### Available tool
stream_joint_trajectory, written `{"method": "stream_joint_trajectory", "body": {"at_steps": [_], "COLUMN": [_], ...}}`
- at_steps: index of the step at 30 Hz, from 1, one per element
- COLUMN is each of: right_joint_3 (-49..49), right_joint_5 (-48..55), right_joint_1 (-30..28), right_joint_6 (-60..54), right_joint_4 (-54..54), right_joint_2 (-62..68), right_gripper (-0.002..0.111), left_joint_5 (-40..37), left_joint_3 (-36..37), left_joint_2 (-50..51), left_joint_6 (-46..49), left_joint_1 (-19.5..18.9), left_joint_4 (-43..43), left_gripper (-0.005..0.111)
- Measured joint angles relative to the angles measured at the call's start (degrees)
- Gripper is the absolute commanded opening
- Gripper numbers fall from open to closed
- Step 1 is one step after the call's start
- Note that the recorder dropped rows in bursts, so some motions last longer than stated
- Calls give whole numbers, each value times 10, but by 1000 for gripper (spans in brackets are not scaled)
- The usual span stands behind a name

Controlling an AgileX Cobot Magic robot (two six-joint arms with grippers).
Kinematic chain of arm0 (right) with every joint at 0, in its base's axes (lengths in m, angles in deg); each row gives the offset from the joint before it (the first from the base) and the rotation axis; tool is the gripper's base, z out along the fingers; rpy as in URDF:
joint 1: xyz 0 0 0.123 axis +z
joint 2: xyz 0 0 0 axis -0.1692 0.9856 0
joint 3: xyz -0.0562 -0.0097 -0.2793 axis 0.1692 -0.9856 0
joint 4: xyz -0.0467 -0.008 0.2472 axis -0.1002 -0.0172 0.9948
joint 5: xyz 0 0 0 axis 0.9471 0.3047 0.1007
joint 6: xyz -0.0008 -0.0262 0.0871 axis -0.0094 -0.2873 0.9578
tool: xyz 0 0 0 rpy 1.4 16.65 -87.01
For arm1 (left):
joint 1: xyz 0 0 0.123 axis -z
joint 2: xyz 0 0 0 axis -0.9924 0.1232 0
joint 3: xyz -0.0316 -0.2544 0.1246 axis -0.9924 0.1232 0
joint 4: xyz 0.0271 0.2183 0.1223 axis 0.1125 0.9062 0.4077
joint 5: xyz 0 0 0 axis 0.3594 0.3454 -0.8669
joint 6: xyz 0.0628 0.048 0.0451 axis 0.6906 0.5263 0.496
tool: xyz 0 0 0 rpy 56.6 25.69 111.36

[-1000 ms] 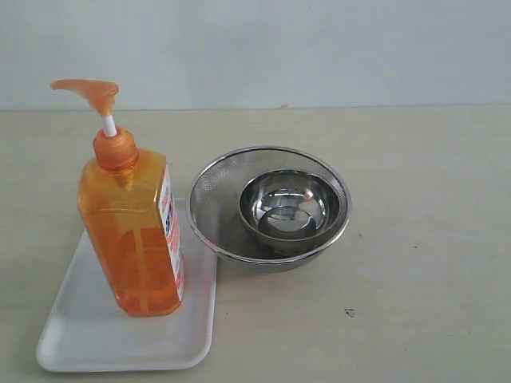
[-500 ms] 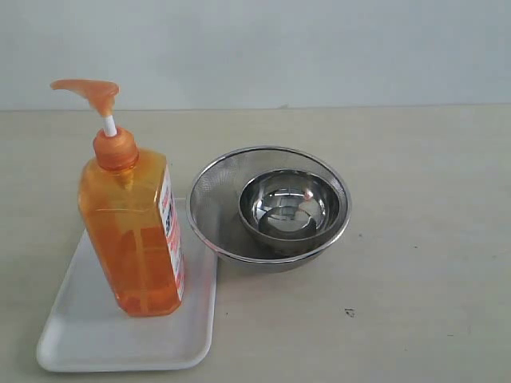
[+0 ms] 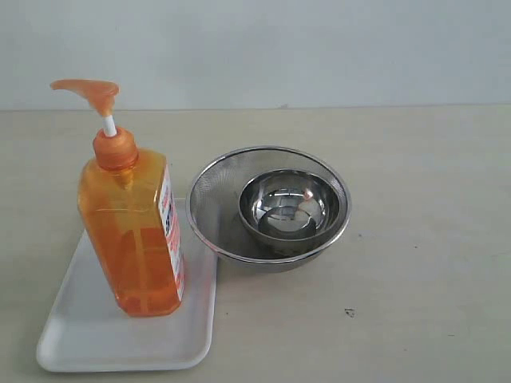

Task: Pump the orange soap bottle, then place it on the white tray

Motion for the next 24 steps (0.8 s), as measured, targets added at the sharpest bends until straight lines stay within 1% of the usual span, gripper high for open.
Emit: {"method": "stream_joint_trajectory", "body": {"at_steps": [20,24], "right_joint_3": [0,0], "right_joint_5": [1,2], "right_joint_1": [0,10], "right_joint_6": [0,-5], "right_joint_4": [0,-2], "right_joint_2": [0,0], "right_gripper": [1,1], "left_joint_5": [0,-1], "left_joint_3": [0,0], "left_joint_2": [0,0], "left_joint_6": [0,0], "left_joint_1": [0,0], "left_joint_4": [0,0], "left_gripper": [5,5]}}
